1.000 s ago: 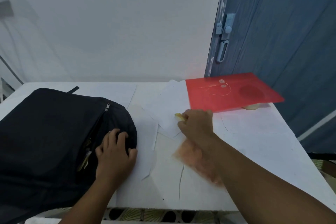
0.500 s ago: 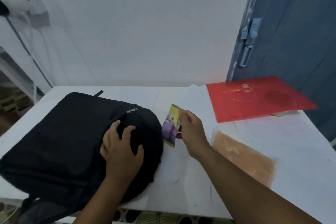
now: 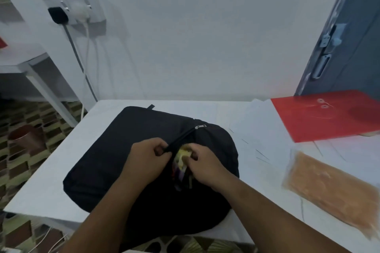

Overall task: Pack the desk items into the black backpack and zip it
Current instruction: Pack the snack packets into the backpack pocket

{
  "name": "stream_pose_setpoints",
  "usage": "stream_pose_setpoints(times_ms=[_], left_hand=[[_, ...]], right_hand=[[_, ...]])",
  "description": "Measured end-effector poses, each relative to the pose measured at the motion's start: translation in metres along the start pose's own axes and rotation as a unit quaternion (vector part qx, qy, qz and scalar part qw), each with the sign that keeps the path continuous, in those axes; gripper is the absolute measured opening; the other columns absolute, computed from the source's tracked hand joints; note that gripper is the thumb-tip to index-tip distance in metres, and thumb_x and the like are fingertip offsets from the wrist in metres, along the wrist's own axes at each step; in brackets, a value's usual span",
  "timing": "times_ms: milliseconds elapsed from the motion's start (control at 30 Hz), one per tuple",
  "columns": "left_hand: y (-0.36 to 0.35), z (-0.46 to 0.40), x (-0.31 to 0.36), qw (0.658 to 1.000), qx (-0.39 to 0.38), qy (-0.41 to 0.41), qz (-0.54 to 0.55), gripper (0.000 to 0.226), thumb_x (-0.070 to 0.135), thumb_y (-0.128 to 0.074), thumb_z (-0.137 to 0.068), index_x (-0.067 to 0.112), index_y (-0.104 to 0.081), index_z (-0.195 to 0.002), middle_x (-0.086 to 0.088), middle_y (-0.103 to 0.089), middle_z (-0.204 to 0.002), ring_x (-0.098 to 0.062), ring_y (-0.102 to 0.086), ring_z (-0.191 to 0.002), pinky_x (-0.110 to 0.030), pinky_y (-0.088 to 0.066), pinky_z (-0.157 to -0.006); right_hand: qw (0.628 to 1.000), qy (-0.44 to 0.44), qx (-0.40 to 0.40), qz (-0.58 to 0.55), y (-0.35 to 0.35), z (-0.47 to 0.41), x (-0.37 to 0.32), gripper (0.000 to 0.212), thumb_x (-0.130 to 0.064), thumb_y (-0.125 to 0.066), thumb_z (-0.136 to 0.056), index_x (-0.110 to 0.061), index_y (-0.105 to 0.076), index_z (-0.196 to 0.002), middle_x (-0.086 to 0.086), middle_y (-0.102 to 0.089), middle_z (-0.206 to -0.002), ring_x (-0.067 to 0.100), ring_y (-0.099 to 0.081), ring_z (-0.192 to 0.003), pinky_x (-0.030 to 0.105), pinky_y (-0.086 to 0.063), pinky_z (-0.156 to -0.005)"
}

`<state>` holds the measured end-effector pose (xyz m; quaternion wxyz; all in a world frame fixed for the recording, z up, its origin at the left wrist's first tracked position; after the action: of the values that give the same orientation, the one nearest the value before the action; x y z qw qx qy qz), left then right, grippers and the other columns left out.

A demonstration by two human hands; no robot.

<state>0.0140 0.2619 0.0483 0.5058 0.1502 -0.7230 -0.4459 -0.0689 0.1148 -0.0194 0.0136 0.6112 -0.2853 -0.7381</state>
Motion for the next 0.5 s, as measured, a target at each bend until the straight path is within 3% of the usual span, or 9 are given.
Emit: stream_pose_setpoints(times_ms=[100,200,300,367,433,500], left_hand=[[-0.001,0.004,0.007,0.995,0.017,-0.035,0.087,0.013,0.018,-0.081,-0.078,0.022,-0.071,-0.071,0.007,-0.069,-0.065,-0.004,-0.063,-0.064,-0.013,-0.046,-0.060],[-0.002,0.004,0.008,0.990,0.008,-0.039,0.138,0.011,0.016,-0.080,-0.080,0.022,-0.072,-0.074,0.005,-0.071,-0.068,-0.009,-0.067,-0.065,-0.025,-0.055,-0.064],[0.001,0.002,0.005,0.981,-0.006,-0.032,0.194,0.013,0.012,-0.079,-0.081,0.022,-0.074,-0.073,0.005,-0.072,-0.069,-0.013,-0.069,-0.067,-0.030,-0.057,-0.065],[0.002,0.001,0.005,0.978,-0.019,-0.039,0.205,0.014,0.009,-0.078,-0.081,0.021,-0.074,-0.073,0.005,-0.072,-0.069,-0.012,-0.069,-0.067,-0.026,-0.056,-0.064],[0.003,0.000,0.004,0.976,-0.030,-0.040,0.212,0.014,0.009,-0.077,-0.081,0.020,-0.074,-0.073,0.004,-0.072,-0.069,-0.013,-0.069,-0.067,-0.024,-0.055,-0.063],[0.001,-0.002,0.003,0.976,-0.036,-0.043,0.210,0.013,0.011,-0.077,-0.081,0.020,-0.074,-0.073,0.006,-0.071,-0.068,-0.012,-0.068,-0.067,-0.026,-0.055,-0.065]], right_hand=[[0.997,-0.020,0.045,-0.067,-0.004,-0.005,-0.009,0.036,-0.020,-0.070,-0.090,-0.024,-0.053,-0.121,-0.002,-0.071,-0.101,0.010,-0.068,-0.088,0.025,-0.054,-0.079],[0.983,-0.057,0.105,-0.139,-0.002,-0.010,-0.016,0.026,-0.014,-0.076,-0.084,-0.016,-0.057,-0.102,0.003,-0.068,-0.086,0.013,-0.064,-0.070,0.027,-0.053,-0.066],[0.993,-0.025,-0.023,-0.114,-0.013,-0.008,-0.027,0.015,-0.004,-0.072,-0.085,-0.002,-0.063,-0.098,0.015,-0.069,-0.084,0.016,-0.060,-0.069,0.029,-0.049,-0.064],[0.992,0.014,-0.076,-0.097,-0.014,0.000,-0.034,0.019,0.003,-0.072,-0.082,-0.002,-0.065,-0.099,0.008,-0.066,-0.076,0.013,-0.059,-0.065,0.025,-0.049,-0.064],[0.998,0.022,-0.001,-0.064,-0.006,0.001,-0.035,0.028,0.003,-0.073,-0.078,-0.016,-0.069,-0.098,0.005,-0.072,-0.078,0.012,-0.066,-0.064,0.024,-0.053,-0.060],[0.989,0.010,0.149,0.009,0.008,0.000,-0.029,0.034,0.001,-0.069,-0.080,-0.019,-0.069,-0.108,0.002,-0.073,-0.091,0.011,-0.067,-0.073,0.016,-0.053,-0.068]])
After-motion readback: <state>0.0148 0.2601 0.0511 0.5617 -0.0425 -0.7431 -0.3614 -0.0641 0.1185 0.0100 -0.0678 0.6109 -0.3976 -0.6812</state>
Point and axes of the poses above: each hand's wrist, its own z-axis away from the middle knuckle, its own y-axis out of the back of the hand, x = y × z, the point moved 6 cm from there along -z, towards the middle knuckle
